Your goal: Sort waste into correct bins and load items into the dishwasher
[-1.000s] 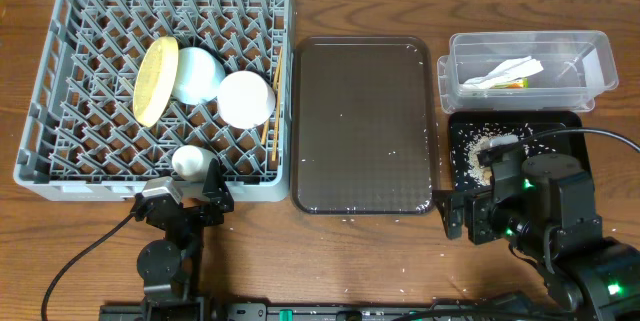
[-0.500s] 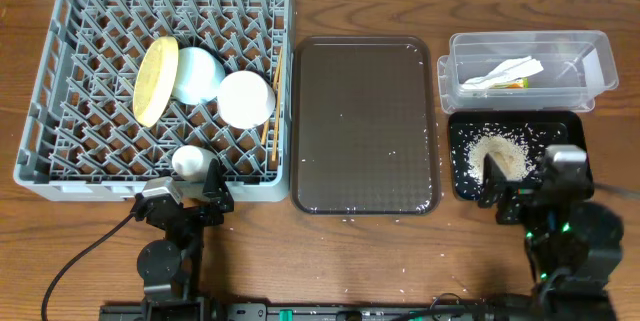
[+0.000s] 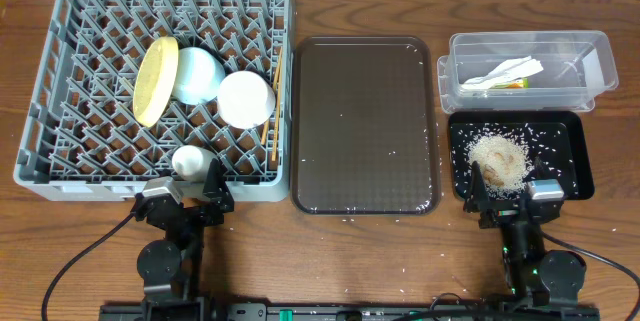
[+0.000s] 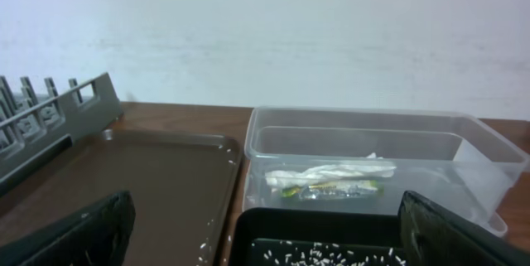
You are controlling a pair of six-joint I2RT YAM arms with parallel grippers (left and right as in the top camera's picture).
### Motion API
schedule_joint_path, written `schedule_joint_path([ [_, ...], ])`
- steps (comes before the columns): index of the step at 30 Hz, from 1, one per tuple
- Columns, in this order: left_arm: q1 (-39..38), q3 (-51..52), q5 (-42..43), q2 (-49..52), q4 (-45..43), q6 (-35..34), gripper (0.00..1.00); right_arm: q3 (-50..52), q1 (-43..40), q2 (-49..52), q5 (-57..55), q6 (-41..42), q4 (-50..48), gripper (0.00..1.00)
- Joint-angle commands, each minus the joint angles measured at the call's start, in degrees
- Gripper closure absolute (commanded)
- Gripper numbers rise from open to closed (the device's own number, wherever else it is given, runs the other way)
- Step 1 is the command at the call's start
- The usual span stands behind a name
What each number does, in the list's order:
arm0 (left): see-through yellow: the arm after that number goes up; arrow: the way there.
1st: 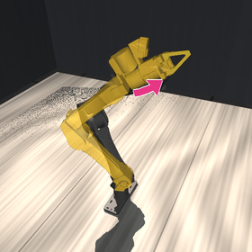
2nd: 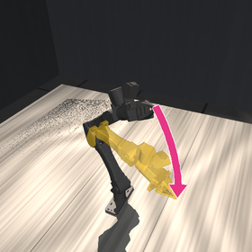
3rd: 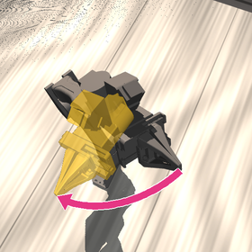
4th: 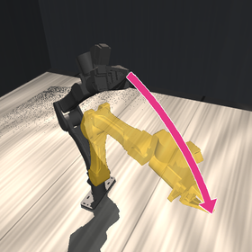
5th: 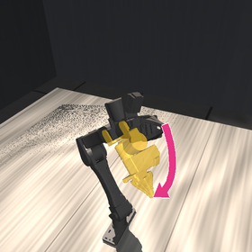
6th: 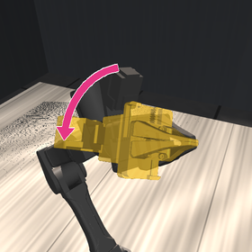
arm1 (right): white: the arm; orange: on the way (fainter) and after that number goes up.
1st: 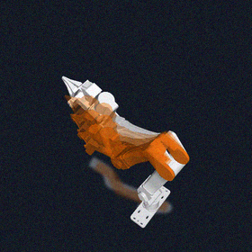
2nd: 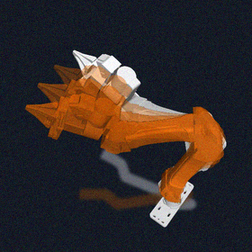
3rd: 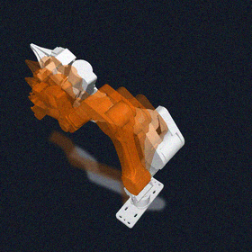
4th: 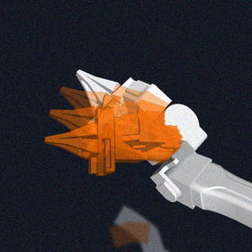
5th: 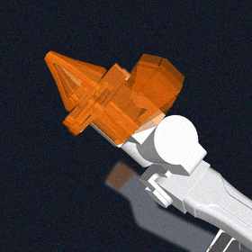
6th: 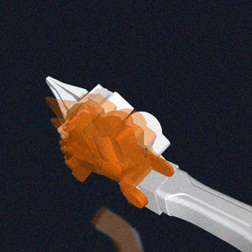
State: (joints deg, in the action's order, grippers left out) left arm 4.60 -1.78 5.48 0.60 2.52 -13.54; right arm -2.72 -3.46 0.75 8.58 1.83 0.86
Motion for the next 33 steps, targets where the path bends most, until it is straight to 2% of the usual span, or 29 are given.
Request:
schedule_joint_path([
  [1,-0.07,1.55,0.48,-0.37,0.83,-0.09,0.07,2.40,-0.22,-0.48,1.33,-1.07,-1.20,0.01],
  [10,-0.07,1.55,0.48,-0.37,0.83,-0.09,0.07,2.40,-0.22,-0.46,1.31,-1.07,2.78,0.01],
  [33,-0.07,1.55,0.48,-0.37,0.83,-0.09,0.07,2.40,-0.22,-0.26,1.33,-1.07,2.56,0.01],
])
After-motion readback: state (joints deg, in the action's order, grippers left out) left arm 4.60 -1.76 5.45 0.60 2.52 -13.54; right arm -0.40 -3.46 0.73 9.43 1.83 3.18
